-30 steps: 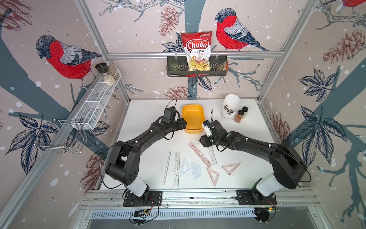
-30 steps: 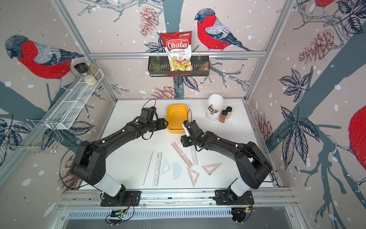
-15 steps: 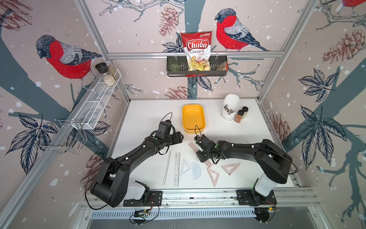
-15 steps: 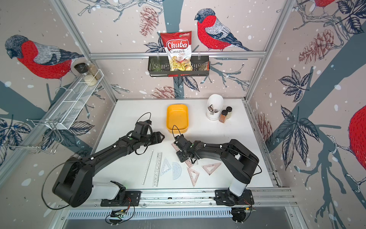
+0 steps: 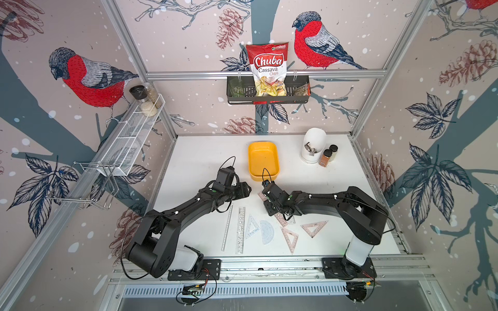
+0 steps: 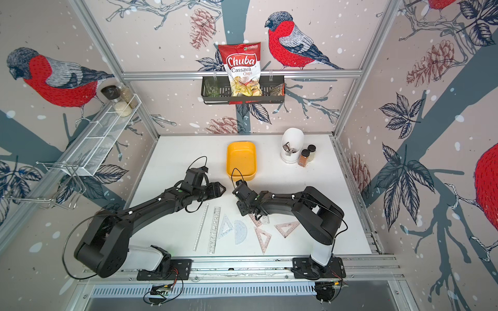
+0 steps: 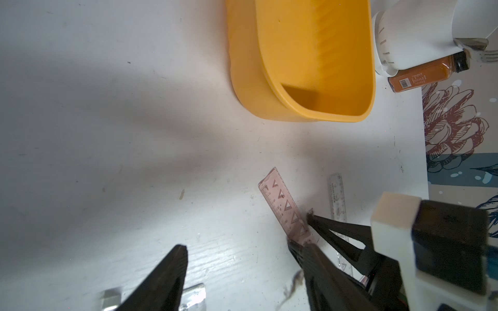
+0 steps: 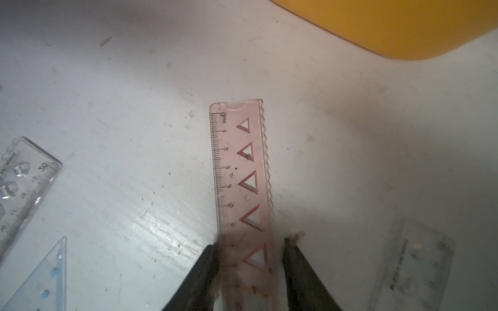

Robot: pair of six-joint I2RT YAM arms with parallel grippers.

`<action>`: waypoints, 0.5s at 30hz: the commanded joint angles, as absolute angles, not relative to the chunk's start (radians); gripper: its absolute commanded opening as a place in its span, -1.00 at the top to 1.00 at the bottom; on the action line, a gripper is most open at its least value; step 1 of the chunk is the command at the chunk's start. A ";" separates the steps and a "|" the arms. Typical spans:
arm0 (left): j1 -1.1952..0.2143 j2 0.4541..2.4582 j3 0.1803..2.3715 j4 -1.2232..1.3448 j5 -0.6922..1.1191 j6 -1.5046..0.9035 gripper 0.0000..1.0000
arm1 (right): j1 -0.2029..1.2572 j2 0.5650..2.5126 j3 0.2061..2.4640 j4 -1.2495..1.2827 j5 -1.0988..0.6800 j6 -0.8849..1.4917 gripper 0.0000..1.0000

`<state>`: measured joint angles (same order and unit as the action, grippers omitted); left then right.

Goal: Put the scattered rulers into the storage box
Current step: Pick up the ruler from the center of the board.

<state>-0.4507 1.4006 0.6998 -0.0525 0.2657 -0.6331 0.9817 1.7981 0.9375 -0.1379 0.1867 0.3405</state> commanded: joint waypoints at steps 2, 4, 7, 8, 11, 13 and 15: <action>-0.454 1.416 0.686 0.002 0.303 -0.652 -0.44 | 0.966 1.815 0.922 -0.256 0.167 0.390 0.21; -0.455 1.425 0.677 0.019 0.321 -0.663 -0.44 | 0.950 1.804 0.918 -0.238 0.155 0.408 0.26; -0.458 1.441 0.673 0.041 0.341 -0.674 -0.44 | 0.922 1.781 0.917 -0.214 0.117 0.433 0.32; -0.461 1.447 0.674 0.048 0.347 -0.676 -0.44 | 0.910 1.773 0.914 -0.202 0.099 0.444 0.33; -0.466 1.461 0.676 0.065 0.367 -0.688 -0.45 | 0.881 1.752 0.898 -0.162 0.036 0.472 0.36; -0.469 1.472 0.675 0.078 0.380 -0.695 -0.44 | 0.865 1.739 0.886 -0.139 -0.004 0.487 0.35; -0.471 1.483 0.679 0.090 0.396 -0.703 -0.44 | 0.844 1.725 0.865 -0.110 -0.051 0.501 0.36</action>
<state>-0.4648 1.4727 0.6758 0.0330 0.3599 -0.6838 0.8612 1.7363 0.8848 -0.0887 0.0414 0.4530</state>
